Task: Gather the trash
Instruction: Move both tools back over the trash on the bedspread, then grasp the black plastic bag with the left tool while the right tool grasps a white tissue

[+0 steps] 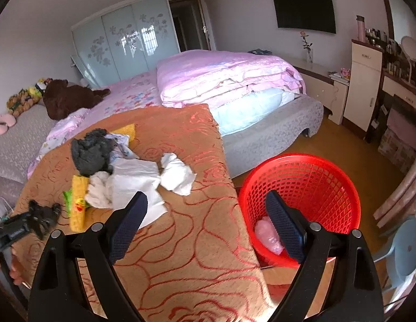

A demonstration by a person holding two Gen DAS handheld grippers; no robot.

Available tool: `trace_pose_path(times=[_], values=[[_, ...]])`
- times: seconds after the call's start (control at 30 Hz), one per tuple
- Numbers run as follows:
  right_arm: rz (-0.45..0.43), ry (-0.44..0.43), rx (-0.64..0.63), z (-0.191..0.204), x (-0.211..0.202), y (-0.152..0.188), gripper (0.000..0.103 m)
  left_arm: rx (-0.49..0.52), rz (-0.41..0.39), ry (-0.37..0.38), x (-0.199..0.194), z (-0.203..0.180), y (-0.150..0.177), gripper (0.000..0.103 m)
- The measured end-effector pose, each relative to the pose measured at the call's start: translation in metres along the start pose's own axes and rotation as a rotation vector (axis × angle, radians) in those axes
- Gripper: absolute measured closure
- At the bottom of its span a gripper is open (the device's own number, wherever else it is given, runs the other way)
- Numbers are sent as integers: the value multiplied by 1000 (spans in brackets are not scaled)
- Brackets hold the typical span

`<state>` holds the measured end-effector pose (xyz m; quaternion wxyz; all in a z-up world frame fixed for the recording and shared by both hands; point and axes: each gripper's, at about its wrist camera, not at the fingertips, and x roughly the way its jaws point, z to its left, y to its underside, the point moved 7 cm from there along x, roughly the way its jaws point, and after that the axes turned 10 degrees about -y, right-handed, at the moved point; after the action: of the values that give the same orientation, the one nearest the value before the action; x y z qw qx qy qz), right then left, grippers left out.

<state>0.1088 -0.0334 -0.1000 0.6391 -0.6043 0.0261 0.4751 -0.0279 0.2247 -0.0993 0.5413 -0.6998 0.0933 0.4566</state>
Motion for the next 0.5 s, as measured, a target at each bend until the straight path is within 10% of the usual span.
trace_pose_path(times=[0.5], values=[[149,-63,-11,15,83,-24,39,-47,-76,8,-19,5,-15,68]])
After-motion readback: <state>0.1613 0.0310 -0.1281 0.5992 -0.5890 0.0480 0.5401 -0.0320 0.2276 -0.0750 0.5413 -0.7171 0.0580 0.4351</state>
